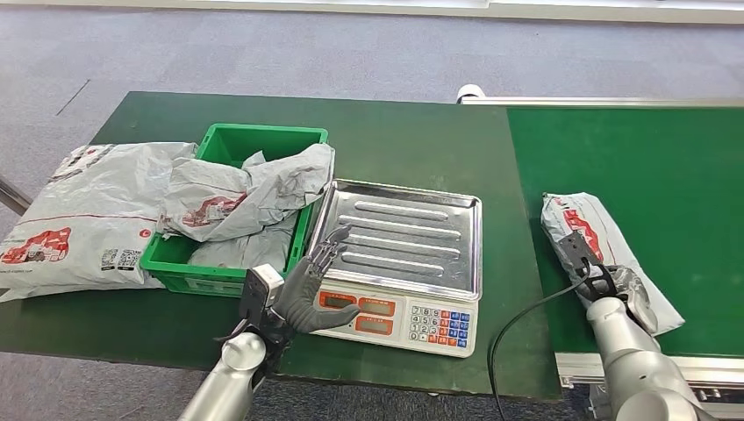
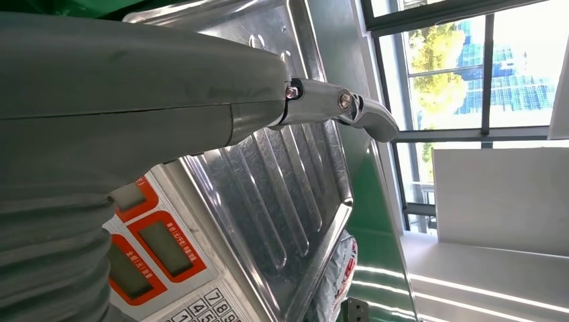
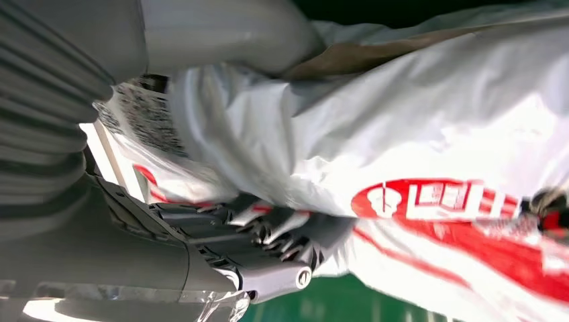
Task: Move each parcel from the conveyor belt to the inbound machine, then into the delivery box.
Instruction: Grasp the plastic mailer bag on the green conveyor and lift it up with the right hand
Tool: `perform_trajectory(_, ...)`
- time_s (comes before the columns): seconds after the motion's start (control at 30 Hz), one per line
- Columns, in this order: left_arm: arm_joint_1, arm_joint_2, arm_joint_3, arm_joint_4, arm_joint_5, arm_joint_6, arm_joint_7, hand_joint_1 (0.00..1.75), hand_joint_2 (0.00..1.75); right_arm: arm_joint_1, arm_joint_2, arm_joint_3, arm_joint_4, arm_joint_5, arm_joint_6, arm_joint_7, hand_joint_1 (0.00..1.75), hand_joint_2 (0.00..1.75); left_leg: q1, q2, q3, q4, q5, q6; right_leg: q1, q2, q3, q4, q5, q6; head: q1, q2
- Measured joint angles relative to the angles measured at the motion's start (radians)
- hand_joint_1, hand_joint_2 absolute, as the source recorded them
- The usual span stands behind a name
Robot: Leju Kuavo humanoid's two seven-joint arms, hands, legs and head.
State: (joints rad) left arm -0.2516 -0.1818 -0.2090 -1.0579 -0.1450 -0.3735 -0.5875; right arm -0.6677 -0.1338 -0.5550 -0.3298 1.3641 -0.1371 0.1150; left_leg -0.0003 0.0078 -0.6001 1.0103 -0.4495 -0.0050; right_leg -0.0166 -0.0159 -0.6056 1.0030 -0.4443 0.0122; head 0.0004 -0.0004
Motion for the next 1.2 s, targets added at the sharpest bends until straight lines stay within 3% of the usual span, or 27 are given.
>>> perform_trajectory(0.23, 0.009, 0.002, 0.0, -0.013, 0.001, 0.008, 0.006, 0.0, 1.75, -0.001, 0.019, 0.001, 0.0, 0.039, -0.174, -0.06, 1.75, 1.75, 0.0, 0.0, 0.0, 0.0, 0.0, 0.0, 0.0, 0.0, 0.0, 0.0, 0.0, 0.0, 0.0, 0.0)
perform_trajectory(0.5, 0.01, 0.002, 0.0, -0.019, 0.002, 0.008, 0.008, 0.0, 1.75, -0.001, 0.036, 0.002, -0.002, -0.014, -0.294, -0.135, 1.75, 1.75, 0.0, 0.0, 0.0, 0.0, 0.0, 0.0, 0.0, -0.001, 0.0, 0.0, 0.0, 0.0, 0.0, 0.0)
perform_trajectory(0.8, 0.008, 0.002, 0.0, -0.017, 0.009, 0.01, 0.0, 0.0, 1.75, 0.002, 0.052, 0.002, -0.048, -0.26, -0.537, -0.405, 1.75, 1.75, 0.0, 0.0, 0.0, 0.0, 0.0, 0.0, 0.0, -0.001, 0.0, 0.0, 0.0, 0.0, 0.0, 0.0)
perform_trajectory(1.03, 0.007, 0.002, 0.0, -0.013, 0.011, 0.02, -0.005, 0.0, 1.75, 0.018, 0.095, -0.024, -0.204, -0.419, -0.558, -0.658, 1.75, 1.75, 0.0, 0.0, 0.0, 0.0, 0.0, 0.0, 0.0, 0.0, -0.001, 0.0, 0.0, 0.0, 0.0, 0.0)
perform_trajectory(1.2, 0.005, 0.002, 0.0, -0.008, 0.014, 0.026, -0.011, 0.0, 1.75, 0.031, 0.127, -0.02, -0.302, -0.486, -0.557, -0.689, 1.75, 1.75, 0.0, 0.0, 0.0, 0.0, 0.0, 0.0, 0.0, 0.0, 0.0, 0.0, 0.0, 0.0, 0.0, 0.0)
